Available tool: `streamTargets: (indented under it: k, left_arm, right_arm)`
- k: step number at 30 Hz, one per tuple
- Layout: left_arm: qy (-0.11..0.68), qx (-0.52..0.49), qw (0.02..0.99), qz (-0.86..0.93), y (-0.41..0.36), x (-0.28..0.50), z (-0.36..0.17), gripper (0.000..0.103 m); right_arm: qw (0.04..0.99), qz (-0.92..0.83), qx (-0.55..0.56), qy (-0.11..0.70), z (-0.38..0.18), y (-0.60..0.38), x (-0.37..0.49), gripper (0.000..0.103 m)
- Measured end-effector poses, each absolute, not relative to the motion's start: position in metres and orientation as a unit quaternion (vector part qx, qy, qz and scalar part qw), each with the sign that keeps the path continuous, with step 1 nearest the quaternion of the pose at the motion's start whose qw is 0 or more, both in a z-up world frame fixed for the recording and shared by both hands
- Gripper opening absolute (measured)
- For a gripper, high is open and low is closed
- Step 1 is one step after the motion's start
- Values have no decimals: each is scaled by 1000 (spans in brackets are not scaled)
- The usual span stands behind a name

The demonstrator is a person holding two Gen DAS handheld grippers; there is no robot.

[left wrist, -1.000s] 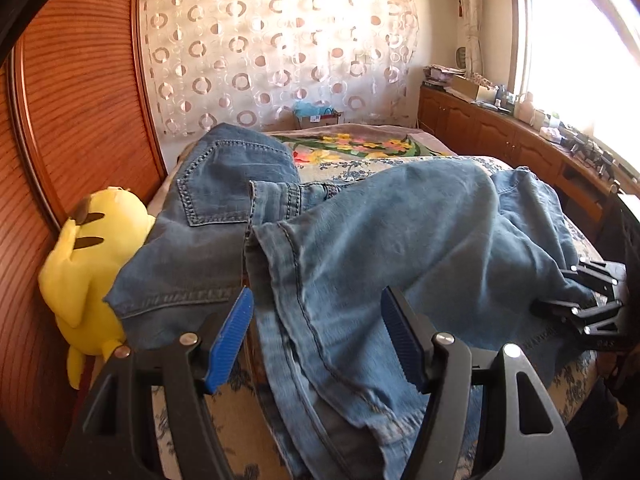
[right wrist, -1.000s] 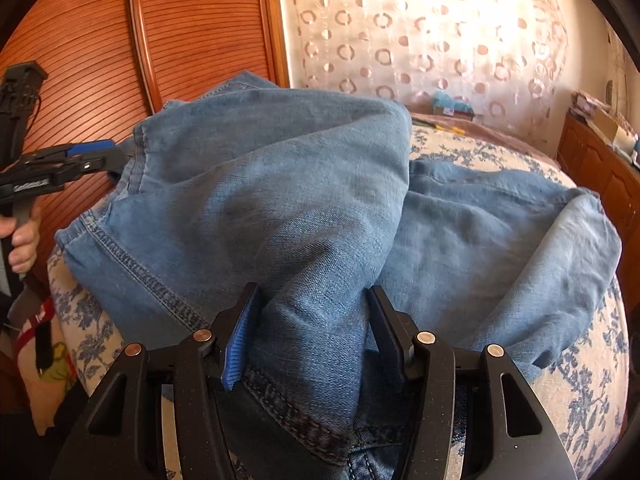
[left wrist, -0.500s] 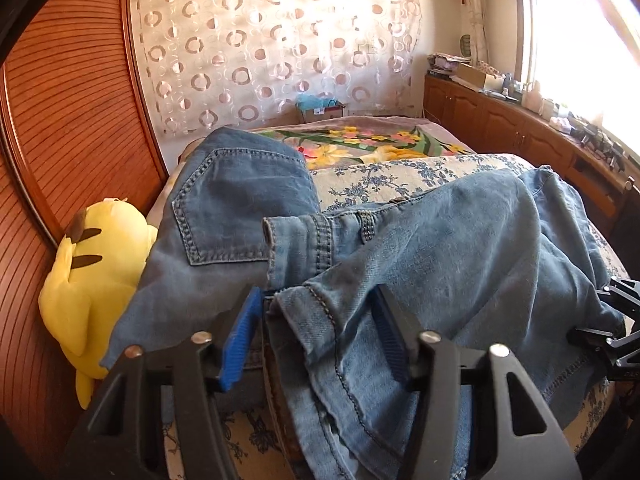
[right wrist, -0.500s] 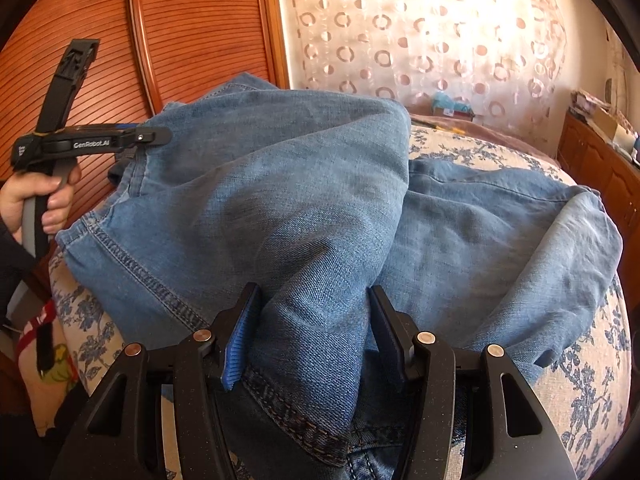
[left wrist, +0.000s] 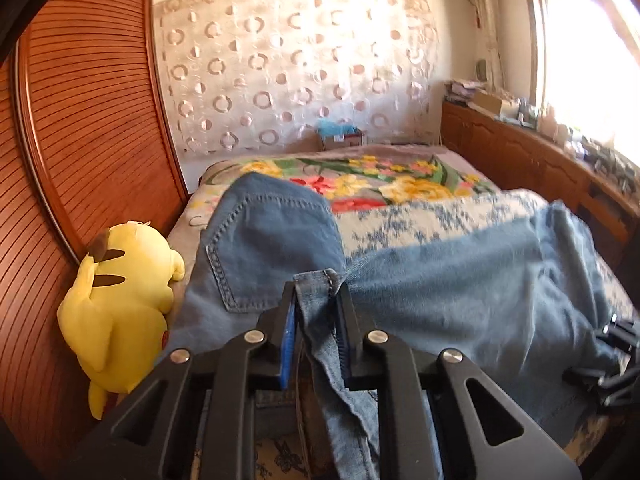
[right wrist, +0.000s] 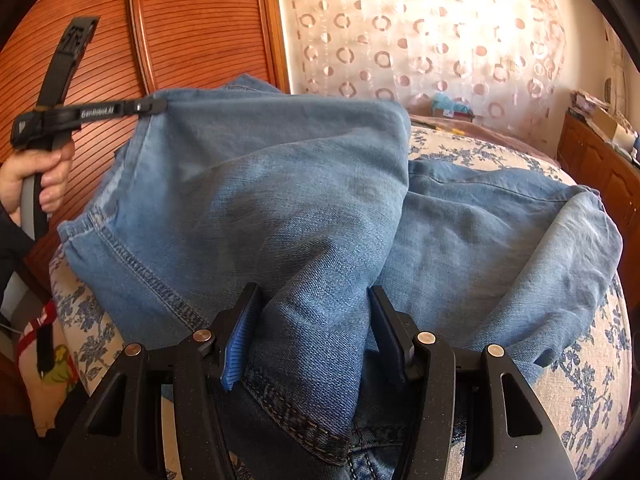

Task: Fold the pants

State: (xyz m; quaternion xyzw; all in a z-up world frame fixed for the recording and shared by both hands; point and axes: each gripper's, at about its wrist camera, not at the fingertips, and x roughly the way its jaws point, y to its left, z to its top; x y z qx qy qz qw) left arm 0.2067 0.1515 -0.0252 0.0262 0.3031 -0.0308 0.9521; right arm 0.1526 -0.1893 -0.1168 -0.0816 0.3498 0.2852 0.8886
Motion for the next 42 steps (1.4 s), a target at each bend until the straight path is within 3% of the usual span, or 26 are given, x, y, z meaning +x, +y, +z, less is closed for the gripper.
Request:
streamTargets:
  k: [4, 7, 12, 28, 34, 37, 42]
  left_arm:
    - [307, 36, 951, -16, 154, 217, -24, 16]
    - [320, 41, 947, -5, 156, 224, -29, 24]
    - [331, 32, 943, -3, 161, 215, -38, 47]
    - [354, 35, 932, -71, 121, 120, -75, 47]
    - [380, 37, 921, -73, 112, 114, -95, 35]
    - [380, 30, 921, -77, 112, 110, -96, 17]
    - [358, 24, 931, -70, 120, 98, -88, 10]
  right_arm:
    - [889, 285, -82, 350, -117, -189, 152, 56]
    - [889, 284, -83, 349, -118, -188, 152, 56]
    - [889, 285, -83, 349, -117, -188, 152, 56]
    - [889, 284, -83, 349, -118, -188, 151, 56]
    - [889, 284, -83, 349, -118, -188, 151, 56]
    - [889, 284, -83, 349, -118, -188, 151, 56]
    - [888, 287, -82, 350, -118, -188, 151, 56]
